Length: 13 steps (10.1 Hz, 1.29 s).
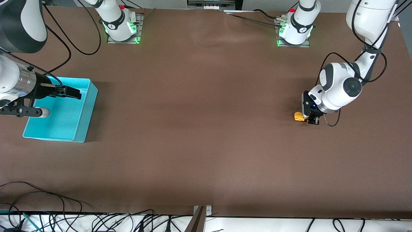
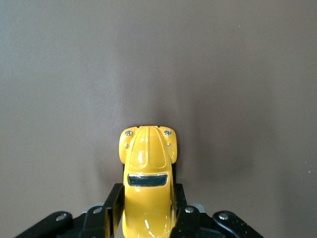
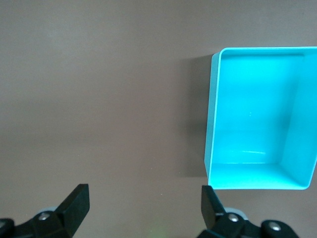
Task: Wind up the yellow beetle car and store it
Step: 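Drag the held car backward along the table with the left gripper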
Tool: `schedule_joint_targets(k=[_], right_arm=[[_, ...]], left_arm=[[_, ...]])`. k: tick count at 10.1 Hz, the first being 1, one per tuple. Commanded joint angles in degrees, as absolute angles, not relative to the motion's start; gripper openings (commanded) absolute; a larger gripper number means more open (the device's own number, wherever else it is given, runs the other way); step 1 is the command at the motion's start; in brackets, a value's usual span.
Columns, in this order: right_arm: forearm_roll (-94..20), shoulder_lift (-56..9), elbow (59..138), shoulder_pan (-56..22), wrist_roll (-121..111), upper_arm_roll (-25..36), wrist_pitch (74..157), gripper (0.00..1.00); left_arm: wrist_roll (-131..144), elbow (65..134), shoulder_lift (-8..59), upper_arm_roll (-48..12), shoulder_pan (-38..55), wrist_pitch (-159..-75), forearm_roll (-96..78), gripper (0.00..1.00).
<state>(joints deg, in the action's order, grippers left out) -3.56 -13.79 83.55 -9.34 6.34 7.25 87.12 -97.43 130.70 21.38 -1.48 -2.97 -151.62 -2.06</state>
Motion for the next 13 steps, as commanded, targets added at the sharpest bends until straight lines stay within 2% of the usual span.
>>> schedule_joint_targets(k=[1, 6, 9, 13], right_arm=[[-3.6, -13.4, 84.3, -9.3, 6.7, 7.1, 87.8, 1.0], [-3.6, -13.4, 84.6, -9.3, 6.7, 7.1, 88.0, 1.0], [-3.6, -13.4, 84.6, -9.3, 6.7, 7.1, 88.1, 1.0], [-3.7, -13.4, 84.6, -9.3, 6.7, 7.1, 88.2, 1.0]], left_arm=[[-100.5, 129.5, 24.7, -1.2, -5.5, -151.8, -1.6, 0.0], [-106.7, 125.9, 29.3, 2.5, -8.3, -151.8, -1.7, 0.0], [-110.2, 123.0, 33.0, 7.1, -9.2, -152.0, -1.5, 0.0], [-112.2, 122.0, 32.9, 7.2, -9.9, -152.0, -2.4, 0.0]])
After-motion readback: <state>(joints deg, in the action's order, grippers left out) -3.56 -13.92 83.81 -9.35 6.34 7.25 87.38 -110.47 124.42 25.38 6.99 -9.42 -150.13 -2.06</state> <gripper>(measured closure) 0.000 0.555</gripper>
